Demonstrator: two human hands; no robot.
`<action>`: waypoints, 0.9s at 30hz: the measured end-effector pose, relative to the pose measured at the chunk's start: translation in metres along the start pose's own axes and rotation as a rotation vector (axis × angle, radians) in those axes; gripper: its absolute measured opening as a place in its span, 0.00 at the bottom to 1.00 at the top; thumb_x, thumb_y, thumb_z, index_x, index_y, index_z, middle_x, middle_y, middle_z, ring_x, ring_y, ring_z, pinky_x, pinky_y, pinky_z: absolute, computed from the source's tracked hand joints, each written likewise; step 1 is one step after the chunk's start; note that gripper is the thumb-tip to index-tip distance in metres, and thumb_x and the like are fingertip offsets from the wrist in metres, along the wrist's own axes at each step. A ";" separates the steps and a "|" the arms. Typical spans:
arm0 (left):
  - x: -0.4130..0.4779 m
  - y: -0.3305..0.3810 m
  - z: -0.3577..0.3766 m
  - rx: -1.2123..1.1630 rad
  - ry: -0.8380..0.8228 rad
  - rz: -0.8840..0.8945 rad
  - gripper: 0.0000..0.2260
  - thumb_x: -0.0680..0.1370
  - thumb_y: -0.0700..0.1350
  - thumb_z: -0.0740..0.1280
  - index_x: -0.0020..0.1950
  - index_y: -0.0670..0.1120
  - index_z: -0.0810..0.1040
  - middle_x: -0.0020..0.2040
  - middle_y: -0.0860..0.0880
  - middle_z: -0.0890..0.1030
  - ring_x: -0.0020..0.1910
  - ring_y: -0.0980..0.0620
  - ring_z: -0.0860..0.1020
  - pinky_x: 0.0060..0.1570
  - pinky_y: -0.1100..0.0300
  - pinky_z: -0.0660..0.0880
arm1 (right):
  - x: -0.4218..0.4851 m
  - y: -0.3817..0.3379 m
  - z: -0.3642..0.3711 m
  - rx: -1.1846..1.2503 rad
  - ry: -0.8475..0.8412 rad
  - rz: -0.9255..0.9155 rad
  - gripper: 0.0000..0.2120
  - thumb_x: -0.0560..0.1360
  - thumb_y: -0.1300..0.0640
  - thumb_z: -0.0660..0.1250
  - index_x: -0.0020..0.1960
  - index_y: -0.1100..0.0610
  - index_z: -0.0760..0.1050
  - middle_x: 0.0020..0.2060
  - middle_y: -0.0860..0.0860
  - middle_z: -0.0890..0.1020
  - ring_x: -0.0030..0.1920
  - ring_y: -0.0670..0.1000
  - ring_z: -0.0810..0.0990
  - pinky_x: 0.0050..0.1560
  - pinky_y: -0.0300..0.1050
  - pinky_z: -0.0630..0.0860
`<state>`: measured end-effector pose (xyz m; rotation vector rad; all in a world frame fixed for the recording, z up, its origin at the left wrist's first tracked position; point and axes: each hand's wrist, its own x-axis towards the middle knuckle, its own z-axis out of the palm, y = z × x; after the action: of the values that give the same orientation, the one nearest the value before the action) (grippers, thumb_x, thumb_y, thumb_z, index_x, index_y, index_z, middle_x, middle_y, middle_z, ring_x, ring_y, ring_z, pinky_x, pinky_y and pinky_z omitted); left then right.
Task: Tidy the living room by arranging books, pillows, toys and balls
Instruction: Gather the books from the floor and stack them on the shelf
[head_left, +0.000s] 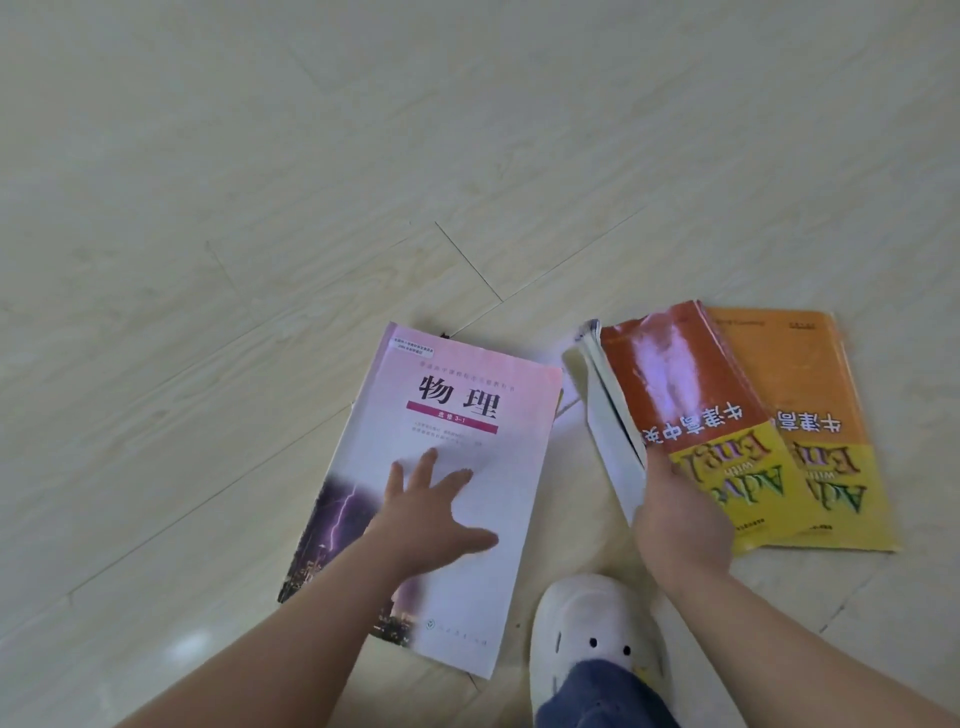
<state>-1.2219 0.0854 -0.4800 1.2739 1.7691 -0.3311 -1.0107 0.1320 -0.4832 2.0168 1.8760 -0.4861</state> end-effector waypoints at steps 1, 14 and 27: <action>0.001 0.007 -0.003 -0.120 0.090 -0.003 0.31 0.76 0.58 0.63 0.76 0.53 0.56 0.78 0.49 0.53 0.76 0.44 0.53 0.72 0.48 0.55 | 0.002 -0.002 -0.007 0.143 0.000 0.002 0.20 0.74 0.65 0.59 0.65 0.55 0.62 0.54 0.55 0.78 0.51 0.58 0.79 0.38 0.44 0.66; 0.022 0.084 0.018 -1.053 0.003 -0.106 0.12 0.79 0.53 0.62 0.58 0.47 0.70 0.54 0.48 0.79 0.49 0.49 0.79 0.48 0.54 0.78 | 0.008 0.025 -0.014 0.584 0.035 0.373 0.28 0.73 0.48 0.68 0.69 0.54 0.64 0.67 0.55 0.68 0.66 0.59 0.66 0.62 0.54 0.66; 0.018 0.098 0.019 -1.186 0.071 -0.139 0.20 0.77 0.49 0.66 0.66 0.44 0.68 0.56 0.46 0.77 0.44 0.51 0.76 0.45 0.58 0.73 | -0.001 0.019 -0.036 0.908 0.343 0.126 0.10 0.78 0.59 0.63 0.55 0.62 0.78 0.45 0.60 0.83 0.46 0.60 0.78 0.37 0.40 0.58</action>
<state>-1.1288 0.1265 -0.4782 0.3018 1.6390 0.6346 -0.9914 0.1471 -0.4505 2.9176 1.8703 -1.1813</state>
